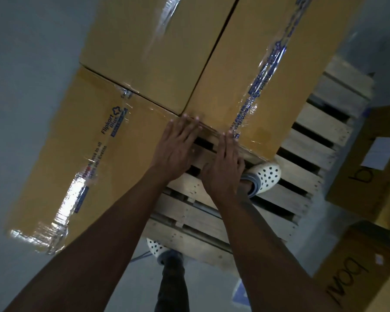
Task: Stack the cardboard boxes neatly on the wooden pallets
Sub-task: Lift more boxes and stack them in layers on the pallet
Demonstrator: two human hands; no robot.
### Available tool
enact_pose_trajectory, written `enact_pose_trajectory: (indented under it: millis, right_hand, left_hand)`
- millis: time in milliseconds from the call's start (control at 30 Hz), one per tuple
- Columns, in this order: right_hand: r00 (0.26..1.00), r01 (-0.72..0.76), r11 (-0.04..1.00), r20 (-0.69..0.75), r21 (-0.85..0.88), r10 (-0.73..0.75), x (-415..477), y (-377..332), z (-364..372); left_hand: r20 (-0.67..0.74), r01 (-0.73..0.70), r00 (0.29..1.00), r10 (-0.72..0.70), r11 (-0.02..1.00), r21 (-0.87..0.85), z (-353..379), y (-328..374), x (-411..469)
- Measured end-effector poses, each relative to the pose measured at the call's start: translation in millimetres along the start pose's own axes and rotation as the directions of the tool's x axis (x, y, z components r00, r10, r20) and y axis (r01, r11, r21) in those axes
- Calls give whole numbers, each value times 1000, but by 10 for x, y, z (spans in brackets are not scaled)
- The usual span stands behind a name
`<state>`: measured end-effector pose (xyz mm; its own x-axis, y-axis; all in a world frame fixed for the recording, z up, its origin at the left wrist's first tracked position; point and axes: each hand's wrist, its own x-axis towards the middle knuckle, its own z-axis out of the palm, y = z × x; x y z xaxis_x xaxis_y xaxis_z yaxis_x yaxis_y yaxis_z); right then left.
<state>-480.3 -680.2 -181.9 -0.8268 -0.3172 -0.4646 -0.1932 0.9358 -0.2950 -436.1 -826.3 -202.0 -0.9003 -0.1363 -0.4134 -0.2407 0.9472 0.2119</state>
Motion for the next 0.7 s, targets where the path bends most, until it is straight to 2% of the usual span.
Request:
enact_pose_trajectory:
  millis: [67,200,267,367,467,567,700]
  right_hand:
    - [999,-22,999,43,35,20,-71,16,23]
    - [998,-15,1000,64,23,14,-253,47,-87]
    - [997,-12,1000,82,13,10,-395,107,-199]
    - [990,-103,994,97,35,99,-772,258,-340]
    - [967,-249,966,69,76,244,-1207,335,-444]
    - [932,-362,922,72,137,355,-1809,393,-403]
    - [905,-408,832,45,376,423,-2827,617,-262]
  left_hand:
    - [132,9,991,-6,1000,-20,16,44,-10]
    - [202,182,968,-148,970,-161,-50,228,-149]
    - [219,230,960,-174,936,-267,-130,396,-332]
    - [258,281,947,-193,886,-369,-208,676,-783]
    - [357,365,911,-207,808,-462,-216,851,-1334]
    - [392,408,888,-240,805,-431,-81,921,-1879]
    - [428,399,877,-221,831,-388,121,1282,-2385]
